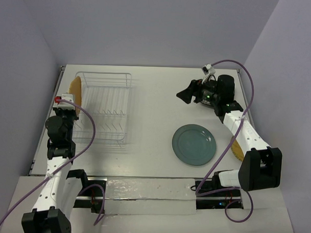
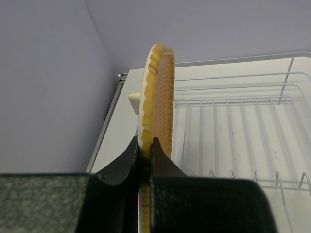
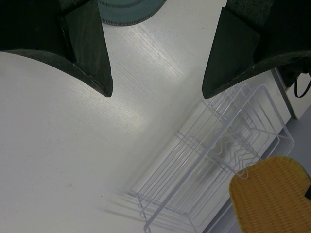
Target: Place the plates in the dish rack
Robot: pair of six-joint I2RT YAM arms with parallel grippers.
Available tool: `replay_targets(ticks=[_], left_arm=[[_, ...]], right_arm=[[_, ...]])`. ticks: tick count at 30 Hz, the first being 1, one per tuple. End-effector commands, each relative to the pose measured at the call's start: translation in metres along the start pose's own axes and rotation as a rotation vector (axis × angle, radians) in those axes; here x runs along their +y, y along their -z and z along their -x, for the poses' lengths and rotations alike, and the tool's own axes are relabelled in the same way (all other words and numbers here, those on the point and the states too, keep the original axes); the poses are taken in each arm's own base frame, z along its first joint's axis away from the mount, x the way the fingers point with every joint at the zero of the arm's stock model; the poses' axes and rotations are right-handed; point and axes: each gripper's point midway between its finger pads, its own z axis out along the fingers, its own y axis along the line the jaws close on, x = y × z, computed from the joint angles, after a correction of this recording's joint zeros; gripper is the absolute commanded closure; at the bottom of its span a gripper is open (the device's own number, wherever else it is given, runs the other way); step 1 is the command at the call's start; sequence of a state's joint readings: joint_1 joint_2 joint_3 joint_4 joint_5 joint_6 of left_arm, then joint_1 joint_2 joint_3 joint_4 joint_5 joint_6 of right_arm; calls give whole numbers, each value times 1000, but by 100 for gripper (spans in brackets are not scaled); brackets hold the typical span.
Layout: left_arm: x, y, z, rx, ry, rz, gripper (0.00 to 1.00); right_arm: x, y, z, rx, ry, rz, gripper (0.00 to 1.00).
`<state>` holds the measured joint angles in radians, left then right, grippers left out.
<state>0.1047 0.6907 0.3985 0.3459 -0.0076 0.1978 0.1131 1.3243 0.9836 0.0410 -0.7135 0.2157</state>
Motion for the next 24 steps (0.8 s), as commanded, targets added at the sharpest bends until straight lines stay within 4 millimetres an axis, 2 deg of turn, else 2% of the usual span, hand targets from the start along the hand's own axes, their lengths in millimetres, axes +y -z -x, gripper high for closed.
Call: replay_targets(ticks=[1,5,13,20,24], left_arm=[[16,2,33,-110,118,95,100],[31,6,39,-151,126,179,100],[33,7,59,-219,64,167,100],[29,6,34,-131,46,158,100],[33,10,37,-169,23,177,100]], right_arm=[[13,3,31,-63,63,44,19],[15,6,32,-70,77,40,20],[15,8,31,-72,101,36,21],[13,4,28,-57,99,50,21],[14,3,29,-55,105,60,21]])
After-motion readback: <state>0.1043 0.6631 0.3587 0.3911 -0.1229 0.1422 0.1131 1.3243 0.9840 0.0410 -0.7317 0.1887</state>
